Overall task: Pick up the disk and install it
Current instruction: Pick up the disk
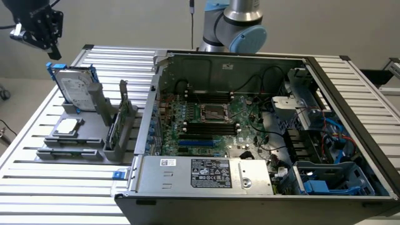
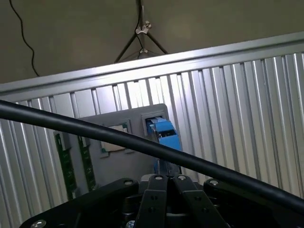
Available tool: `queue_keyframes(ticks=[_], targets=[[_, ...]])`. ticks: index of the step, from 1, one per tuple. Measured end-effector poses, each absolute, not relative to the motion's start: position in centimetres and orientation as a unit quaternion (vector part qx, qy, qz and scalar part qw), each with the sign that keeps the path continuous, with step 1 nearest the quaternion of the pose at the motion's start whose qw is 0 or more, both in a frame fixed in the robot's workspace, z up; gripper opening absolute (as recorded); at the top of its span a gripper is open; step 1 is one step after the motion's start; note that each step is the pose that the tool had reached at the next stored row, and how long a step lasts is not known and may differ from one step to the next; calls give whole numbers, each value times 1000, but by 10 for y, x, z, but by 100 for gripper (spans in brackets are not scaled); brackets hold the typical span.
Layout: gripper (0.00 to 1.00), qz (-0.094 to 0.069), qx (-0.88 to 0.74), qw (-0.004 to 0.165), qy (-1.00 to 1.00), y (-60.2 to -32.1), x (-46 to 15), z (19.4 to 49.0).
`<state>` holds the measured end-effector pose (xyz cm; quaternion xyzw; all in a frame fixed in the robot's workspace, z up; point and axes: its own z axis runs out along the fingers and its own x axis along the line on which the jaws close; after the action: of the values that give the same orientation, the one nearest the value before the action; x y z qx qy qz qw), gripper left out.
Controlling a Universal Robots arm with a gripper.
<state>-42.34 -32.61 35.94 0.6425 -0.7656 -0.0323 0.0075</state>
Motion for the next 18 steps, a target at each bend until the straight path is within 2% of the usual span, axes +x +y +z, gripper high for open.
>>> queue_keyframes(ticks=[15, 18], targets=[[12, -37, 674, 5, -737, -317, -424, 357], [30, -36, 675, 6, -737, -317, -424, 357]])
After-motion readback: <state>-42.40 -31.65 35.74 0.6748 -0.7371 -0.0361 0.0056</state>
